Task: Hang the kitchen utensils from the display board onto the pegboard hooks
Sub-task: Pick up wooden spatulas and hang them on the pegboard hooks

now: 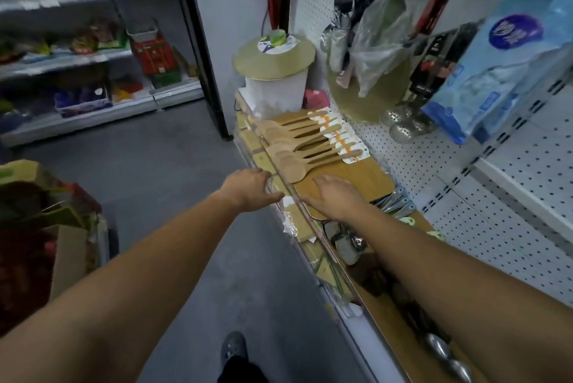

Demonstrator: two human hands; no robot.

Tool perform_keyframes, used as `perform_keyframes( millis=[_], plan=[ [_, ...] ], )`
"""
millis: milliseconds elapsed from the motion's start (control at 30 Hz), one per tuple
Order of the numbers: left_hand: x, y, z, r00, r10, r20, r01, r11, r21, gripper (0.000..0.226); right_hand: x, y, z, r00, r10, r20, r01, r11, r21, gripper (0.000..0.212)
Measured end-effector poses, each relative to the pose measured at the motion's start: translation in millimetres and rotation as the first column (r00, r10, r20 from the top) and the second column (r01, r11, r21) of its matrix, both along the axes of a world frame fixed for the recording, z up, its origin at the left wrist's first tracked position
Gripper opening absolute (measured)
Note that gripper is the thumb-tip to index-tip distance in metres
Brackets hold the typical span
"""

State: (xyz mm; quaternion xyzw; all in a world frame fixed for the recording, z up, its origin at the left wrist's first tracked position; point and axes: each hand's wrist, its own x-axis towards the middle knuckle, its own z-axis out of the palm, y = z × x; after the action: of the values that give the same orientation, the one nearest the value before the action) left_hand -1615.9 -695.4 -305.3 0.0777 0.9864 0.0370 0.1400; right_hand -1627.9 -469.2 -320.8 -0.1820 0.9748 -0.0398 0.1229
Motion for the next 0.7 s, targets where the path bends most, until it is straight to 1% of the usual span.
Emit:
perform_keyframes(
  millis=[133,233,333,467,600,700],
  plan=[
    [-54,-31,-19,0.994,-0.09,0.069,0.092,0.996,-0.022,0.083,-25,-27,-10,0.993,-0.103,0.059,0.103,0.995,0.01,0.076],
    [-96,-36,-30,0.985,-0.162,0.063,0.163,0.986,-0.021,0.079,-46,-38,-22,0.978,-0.187,0.098,0.188,0.982,-0.007,0.077],
    [-134,-25,-48,0.961,-0.267,0.071,0.267,0.964,0.01,0.075,-65,-41,-40,0.952,-0.273,0.141,0.276,0.961,-0.004,0.082],
    [-184,-5,-76,0.915,-0.394,0.087,0.395,0.919,0.011,0.072,-97,-40,-65,0.91,-0.372,0.184,0.382,0.924,-0.024,0.078],
    [-229,8,-105,0.892,-0.433,0.132,0.436,0.9,0.004,0.068,-135,-34,-89,0.866,-0.449,0.218,0.472,0.88,-0.063,0.072],
    [-254,15,-126,0.855,-0.493,0.159,0.505,0.862,-0.043,0.064,-149,-32,-109,0.818,-0.509,0.269,0.544,0.836,-0.072,0.07]
  ],
)
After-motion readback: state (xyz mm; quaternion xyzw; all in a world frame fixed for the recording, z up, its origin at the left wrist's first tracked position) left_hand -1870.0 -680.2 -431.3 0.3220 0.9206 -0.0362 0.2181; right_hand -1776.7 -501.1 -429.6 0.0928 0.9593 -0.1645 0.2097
